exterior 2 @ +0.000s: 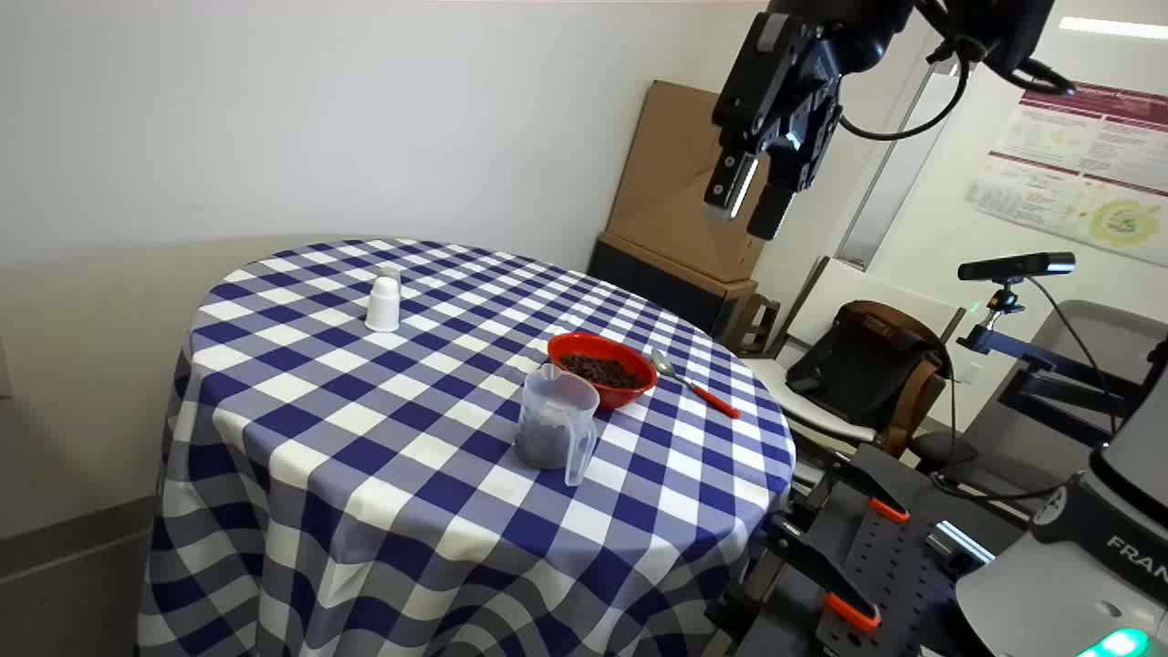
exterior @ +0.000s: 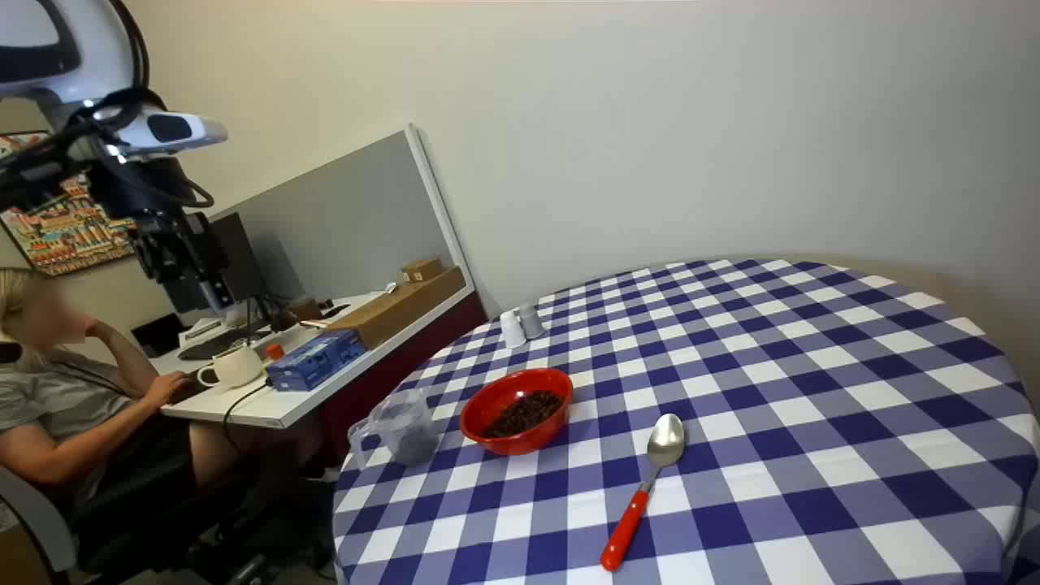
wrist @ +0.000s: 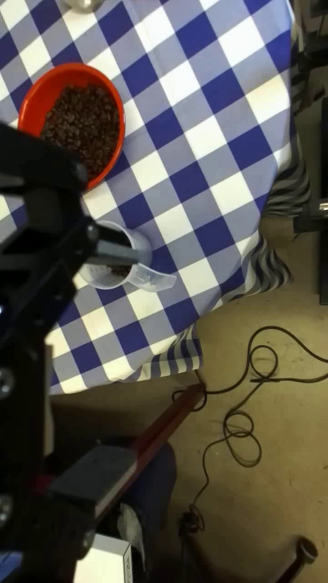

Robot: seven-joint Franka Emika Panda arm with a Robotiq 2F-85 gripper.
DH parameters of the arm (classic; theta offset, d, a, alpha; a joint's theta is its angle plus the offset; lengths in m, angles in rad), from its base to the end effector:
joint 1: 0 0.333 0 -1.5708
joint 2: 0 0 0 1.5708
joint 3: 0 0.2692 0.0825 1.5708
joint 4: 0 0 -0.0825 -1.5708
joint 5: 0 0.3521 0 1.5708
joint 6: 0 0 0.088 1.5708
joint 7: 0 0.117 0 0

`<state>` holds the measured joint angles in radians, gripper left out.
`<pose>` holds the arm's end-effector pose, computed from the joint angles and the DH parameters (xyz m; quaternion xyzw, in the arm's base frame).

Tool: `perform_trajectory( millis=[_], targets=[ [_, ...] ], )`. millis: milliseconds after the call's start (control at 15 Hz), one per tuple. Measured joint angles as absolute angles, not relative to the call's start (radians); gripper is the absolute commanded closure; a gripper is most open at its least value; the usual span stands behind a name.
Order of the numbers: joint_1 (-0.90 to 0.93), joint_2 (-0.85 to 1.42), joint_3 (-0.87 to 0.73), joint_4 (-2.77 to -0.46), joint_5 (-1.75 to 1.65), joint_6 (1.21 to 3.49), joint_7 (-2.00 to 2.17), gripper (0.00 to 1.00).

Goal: Pour the contents in the jug into the red bowl

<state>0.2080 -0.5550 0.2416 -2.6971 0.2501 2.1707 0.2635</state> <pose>0.3247 0.1600 0.3646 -0.9991 -0.0064 0.0021 0.0423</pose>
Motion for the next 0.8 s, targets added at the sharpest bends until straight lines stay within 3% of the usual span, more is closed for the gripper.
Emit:
perform_trajectory(
  millis=[800],
  targets=[
    [0.191,-0.542,0.315,-2.753,0.187,2.201,0.417,0.00]
  ],
)
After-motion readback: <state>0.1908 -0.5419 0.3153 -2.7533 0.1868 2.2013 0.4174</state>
